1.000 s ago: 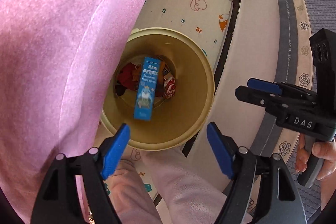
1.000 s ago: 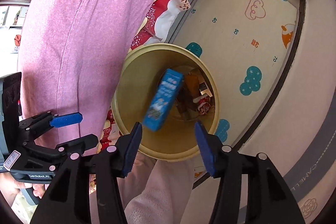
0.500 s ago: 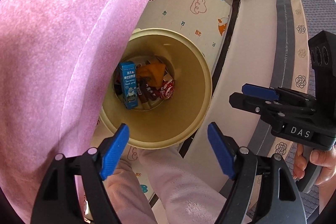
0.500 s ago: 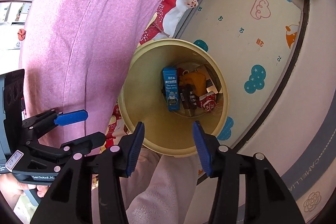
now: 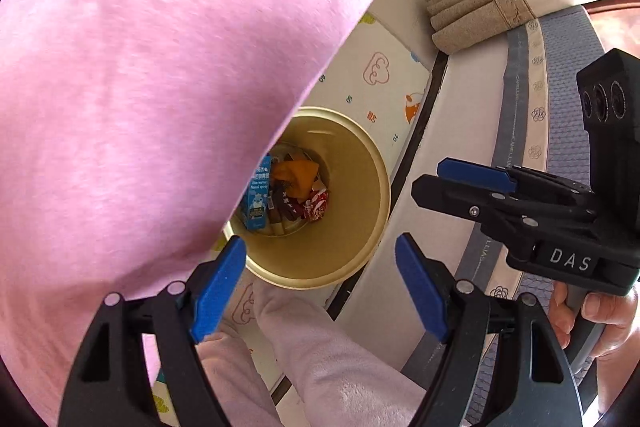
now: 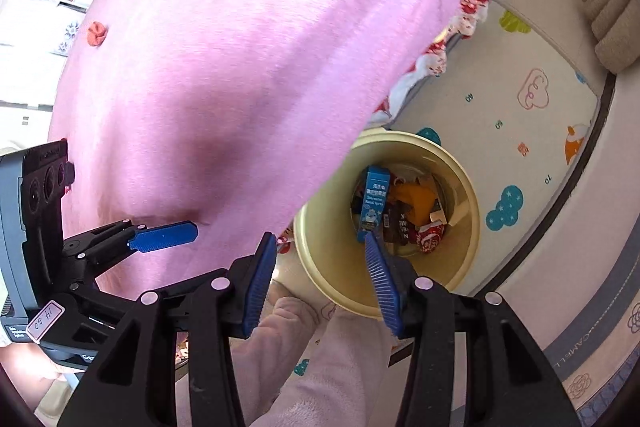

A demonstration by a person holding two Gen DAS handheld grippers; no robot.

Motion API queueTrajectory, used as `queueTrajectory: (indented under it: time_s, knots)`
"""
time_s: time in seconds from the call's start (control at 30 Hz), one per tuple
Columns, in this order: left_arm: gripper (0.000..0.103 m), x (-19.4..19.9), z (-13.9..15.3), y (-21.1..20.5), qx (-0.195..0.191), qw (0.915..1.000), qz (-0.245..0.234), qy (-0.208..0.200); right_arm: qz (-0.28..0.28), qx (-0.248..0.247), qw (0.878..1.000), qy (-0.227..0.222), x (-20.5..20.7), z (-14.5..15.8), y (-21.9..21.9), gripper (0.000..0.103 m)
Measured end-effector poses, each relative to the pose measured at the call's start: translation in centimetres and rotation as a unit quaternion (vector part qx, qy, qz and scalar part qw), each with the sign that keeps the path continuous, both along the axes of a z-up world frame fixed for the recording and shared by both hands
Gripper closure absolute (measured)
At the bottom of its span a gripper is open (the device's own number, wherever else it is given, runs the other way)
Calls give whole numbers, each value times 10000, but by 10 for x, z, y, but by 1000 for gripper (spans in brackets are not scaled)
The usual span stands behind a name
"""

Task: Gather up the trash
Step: 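Move both open grippers back over the bed toward the black and orange socks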

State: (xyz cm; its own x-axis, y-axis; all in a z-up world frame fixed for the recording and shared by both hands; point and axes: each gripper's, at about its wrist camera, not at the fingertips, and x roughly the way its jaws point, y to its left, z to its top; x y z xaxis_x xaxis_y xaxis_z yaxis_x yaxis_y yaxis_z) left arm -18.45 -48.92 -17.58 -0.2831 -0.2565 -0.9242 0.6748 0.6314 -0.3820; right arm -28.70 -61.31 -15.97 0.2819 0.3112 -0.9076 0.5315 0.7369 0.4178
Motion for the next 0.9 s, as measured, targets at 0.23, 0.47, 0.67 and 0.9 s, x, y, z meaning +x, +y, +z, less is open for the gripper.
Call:
queueTrajectory:
  time_s: [0.23,0.47,0.67,0.9]
  knots:
    - [27,51,52,100,-157,9960,836,-279,846,-267,9948,-503,83,60,77,57]
    - [27,112,91,242,-72,9769,2020,-696,1812,-209,9792,-883,175,94,192,57]
    - [27,162,108,358,107,9485,2979,-1077,2435,-80,9633,-1128,237,110,283,57]
    - [27,220,112,423,294,9210,3635,-1374,3049,-264,9442,-1218,297,117,337,57]
